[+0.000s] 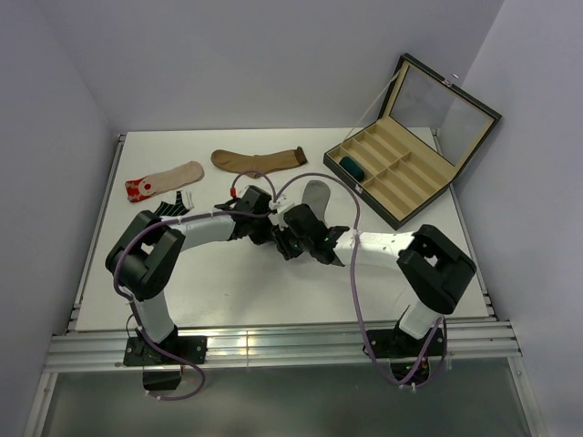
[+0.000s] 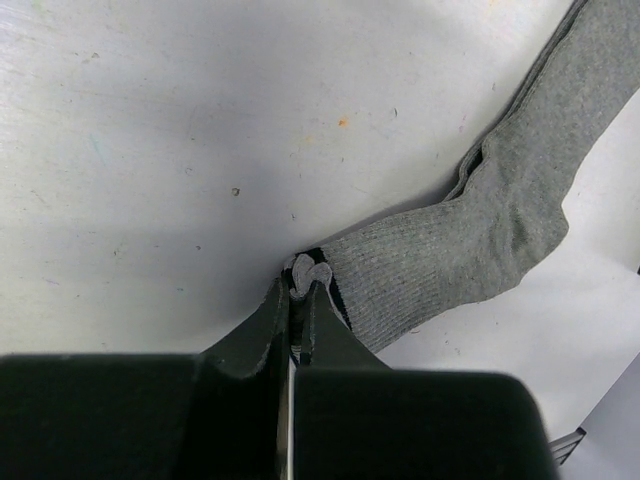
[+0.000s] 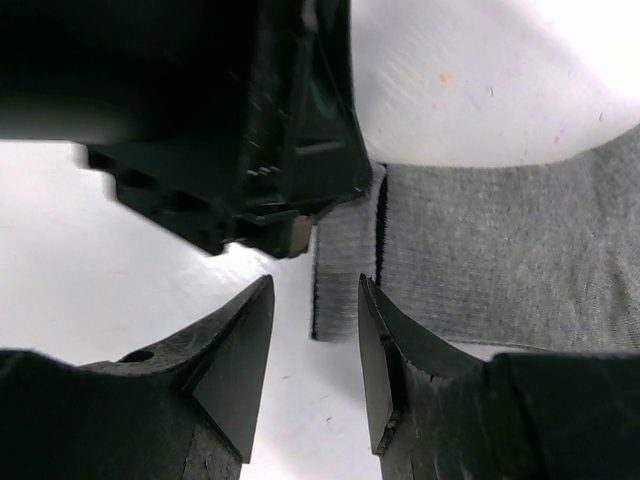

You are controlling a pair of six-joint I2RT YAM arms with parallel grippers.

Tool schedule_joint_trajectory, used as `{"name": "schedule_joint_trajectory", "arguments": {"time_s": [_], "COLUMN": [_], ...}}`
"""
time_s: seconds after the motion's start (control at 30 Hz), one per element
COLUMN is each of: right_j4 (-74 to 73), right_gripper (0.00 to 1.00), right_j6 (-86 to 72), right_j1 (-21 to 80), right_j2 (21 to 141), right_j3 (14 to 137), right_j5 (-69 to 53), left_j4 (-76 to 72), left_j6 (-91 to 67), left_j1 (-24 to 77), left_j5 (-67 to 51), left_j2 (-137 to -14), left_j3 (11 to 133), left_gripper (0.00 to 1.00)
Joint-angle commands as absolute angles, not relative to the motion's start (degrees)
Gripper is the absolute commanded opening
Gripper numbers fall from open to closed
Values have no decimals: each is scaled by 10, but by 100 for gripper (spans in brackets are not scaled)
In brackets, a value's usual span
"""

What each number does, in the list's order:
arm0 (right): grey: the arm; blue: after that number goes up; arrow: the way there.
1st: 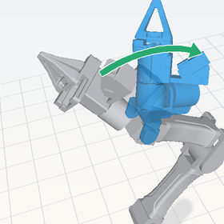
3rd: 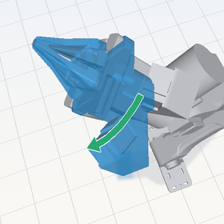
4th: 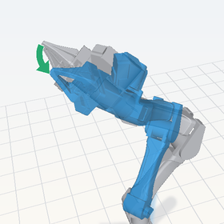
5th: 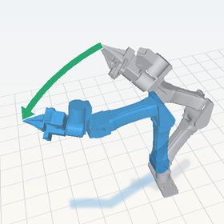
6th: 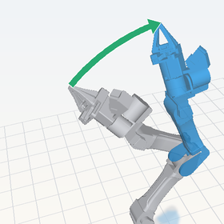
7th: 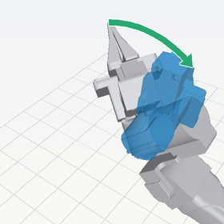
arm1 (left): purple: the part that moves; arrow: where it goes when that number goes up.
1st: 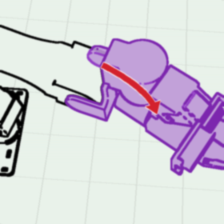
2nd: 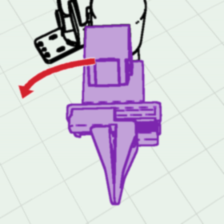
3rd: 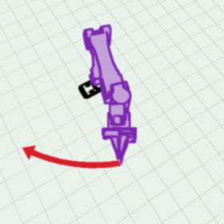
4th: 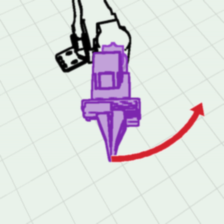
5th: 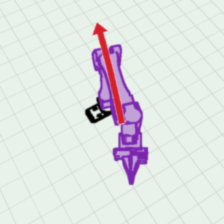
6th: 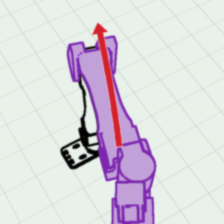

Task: Roll the socks
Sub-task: Roll the sock at the center of the board.

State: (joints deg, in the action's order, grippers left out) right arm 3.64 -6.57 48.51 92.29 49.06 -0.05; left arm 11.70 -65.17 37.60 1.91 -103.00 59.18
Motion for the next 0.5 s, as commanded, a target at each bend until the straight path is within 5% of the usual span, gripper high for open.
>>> {"name": "schedule_joint_trajectory", "arguments": {"time_s": [0.0, 0.37, 0.47], "right_j4": [50, 30, 19], "right_gripper": [46, 38, 23], "right_j6": [-33, -18, -16], "right_j1": [501, 533, 536], "right_j2": [950, 1010, 1025], "right_j3": [493, 511, 522], "right_j5": [60, 96, 97], "left_j4": [143, 150, 150], "left_j6": [-639, -653, -663], "left_j1": [378, 378, 375], "left_j5": [31, 36, 36], "left_j2": [-1042, -1044, -1041], "left_j3": [602, 604, 598], "left_gripper": [0, 0, 0]}}
